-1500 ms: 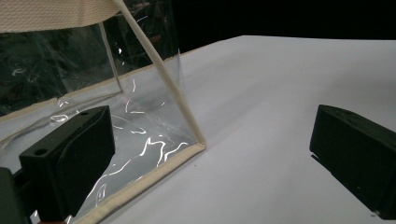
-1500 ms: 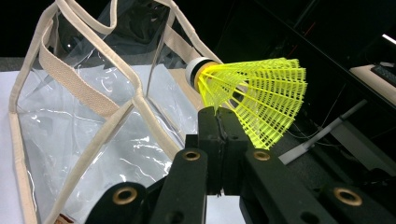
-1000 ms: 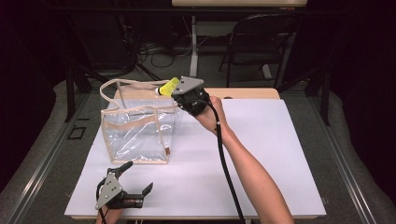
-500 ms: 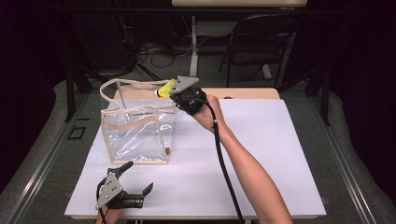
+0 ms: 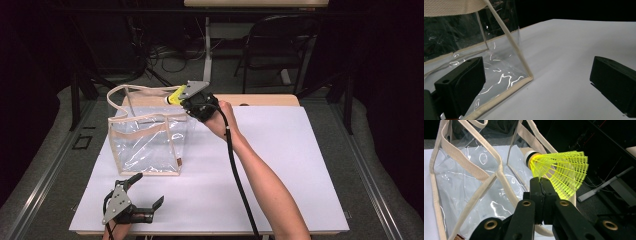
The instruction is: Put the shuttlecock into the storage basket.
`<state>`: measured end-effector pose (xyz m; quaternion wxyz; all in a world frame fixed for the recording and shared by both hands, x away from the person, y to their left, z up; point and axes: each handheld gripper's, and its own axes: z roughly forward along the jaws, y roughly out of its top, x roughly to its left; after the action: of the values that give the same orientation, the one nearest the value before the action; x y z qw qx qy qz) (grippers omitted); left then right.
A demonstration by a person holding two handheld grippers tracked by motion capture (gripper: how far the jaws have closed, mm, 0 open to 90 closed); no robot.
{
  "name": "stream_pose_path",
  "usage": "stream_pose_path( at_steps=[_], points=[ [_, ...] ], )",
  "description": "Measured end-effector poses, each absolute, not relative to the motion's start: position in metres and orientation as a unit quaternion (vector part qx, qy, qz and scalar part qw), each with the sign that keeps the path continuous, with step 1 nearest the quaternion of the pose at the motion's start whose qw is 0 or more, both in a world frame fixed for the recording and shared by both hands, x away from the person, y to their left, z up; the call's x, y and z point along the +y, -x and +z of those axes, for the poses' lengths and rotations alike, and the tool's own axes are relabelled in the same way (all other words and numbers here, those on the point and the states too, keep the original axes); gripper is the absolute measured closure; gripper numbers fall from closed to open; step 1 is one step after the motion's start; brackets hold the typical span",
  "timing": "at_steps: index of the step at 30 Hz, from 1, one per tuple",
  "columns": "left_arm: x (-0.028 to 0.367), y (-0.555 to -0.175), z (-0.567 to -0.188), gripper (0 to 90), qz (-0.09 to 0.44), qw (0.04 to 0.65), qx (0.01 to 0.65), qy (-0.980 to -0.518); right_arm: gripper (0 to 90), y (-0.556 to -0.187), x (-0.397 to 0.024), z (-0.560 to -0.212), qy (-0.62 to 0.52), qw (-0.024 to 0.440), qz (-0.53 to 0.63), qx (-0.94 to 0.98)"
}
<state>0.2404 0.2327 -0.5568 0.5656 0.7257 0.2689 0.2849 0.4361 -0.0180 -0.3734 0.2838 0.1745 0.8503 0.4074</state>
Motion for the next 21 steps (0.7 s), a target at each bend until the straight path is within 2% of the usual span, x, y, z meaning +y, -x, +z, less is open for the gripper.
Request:
stream_pose_path(
  at_steps=[21],
  points=[
    [0.2327, -0.2401, -0.5567, 0.2, 0.284, 0.567, 0.269, -0.725, 89.8, -0.4449, -0.0124, -0.3787, -0.185, 0.264, 0.397, 0.859]
  ],
)
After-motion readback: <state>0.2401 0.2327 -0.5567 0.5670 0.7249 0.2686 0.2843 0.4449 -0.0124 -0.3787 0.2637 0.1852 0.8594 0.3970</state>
